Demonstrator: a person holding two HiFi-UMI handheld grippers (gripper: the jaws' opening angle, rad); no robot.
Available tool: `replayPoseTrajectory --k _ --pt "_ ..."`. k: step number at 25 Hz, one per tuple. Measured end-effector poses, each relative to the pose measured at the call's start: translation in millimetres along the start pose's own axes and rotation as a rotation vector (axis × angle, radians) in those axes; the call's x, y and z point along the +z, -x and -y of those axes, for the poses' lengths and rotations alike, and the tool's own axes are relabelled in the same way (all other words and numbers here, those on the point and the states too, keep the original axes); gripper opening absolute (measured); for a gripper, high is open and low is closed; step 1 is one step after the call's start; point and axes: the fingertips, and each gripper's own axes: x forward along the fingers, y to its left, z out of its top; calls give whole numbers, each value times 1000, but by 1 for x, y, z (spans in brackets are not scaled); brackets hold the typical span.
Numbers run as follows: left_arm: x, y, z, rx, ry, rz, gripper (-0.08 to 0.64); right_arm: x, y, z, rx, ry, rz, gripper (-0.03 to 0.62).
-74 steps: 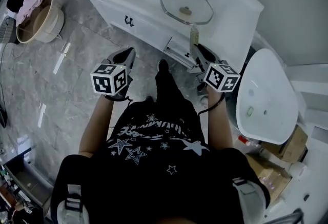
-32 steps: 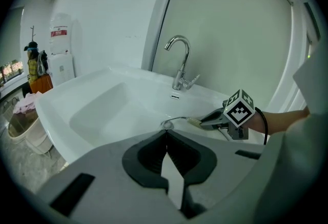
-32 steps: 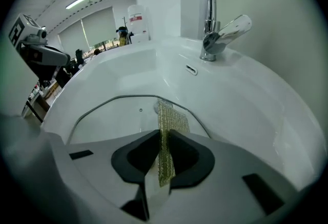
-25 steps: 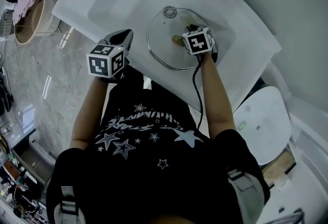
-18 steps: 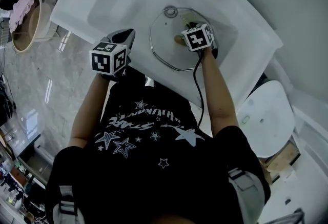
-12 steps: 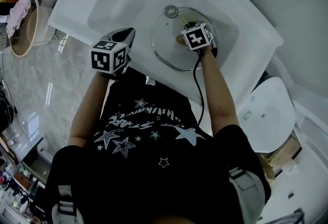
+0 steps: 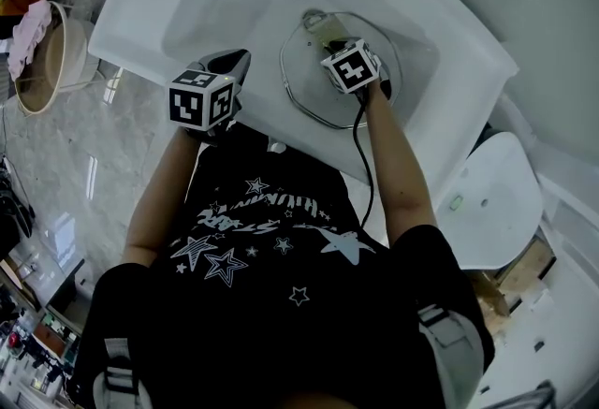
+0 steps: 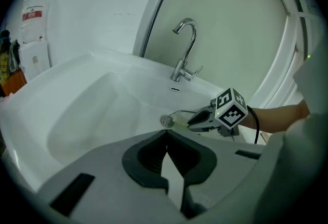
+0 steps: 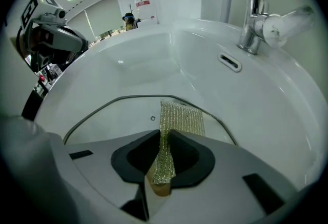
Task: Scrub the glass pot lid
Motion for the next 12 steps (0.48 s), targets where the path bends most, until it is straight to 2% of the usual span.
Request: replayPoseTrajectory --k 12 --pt "-10 7 5 -35 -2 -7 9 5 0 -42 109 103 5 66"
